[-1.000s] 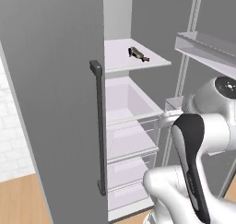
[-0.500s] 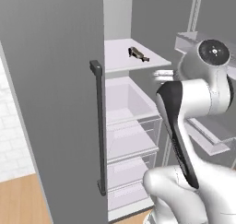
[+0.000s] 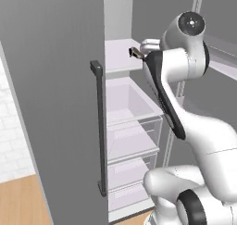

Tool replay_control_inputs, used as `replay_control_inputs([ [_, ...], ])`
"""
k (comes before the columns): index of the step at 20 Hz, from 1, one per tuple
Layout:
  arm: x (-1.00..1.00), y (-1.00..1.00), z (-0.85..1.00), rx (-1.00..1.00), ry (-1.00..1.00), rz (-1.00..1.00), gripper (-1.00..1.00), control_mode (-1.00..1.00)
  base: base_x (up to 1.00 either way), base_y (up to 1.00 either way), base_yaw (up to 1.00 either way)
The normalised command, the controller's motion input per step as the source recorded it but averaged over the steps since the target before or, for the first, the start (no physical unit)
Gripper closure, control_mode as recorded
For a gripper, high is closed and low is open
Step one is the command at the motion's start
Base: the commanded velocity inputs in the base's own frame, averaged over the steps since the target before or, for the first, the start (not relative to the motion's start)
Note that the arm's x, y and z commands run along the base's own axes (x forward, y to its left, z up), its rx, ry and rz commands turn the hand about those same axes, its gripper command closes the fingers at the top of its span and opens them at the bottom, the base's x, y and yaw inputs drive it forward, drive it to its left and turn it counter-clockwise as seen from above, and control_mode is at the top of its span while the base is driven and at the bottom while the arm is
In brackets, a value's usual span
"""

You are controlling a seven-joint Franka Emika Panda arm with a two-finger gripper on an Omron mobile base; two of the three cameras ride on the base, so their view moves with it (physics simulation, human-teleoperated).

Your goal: Place one lemon wedge and one fish in each tupperware on the nearby counter, to pack two identical lunches.

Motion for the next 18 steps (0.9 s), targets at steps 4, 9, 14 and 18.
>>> replay_control_inputs([
  [4,1.0,0.0,-0.49,-0.07,0.08,0.0,-1.0,-1.0,0.0,0.0,0.0],
  [9,1.0,0.0,-0.31,-0.13,0.12,0.05,-1.0,-1.0,0.0,0.0,0.0],
  [14,0.89,0.0,-0.05,-0.12,0.02,0.1,-1.0,-1.0,0.0,0.0,0.0],
  [18,0.61,-0.33,-0.06,0.0,0.0,0.1,-1.0,-1.0,0.0,0.0,0.0],
])
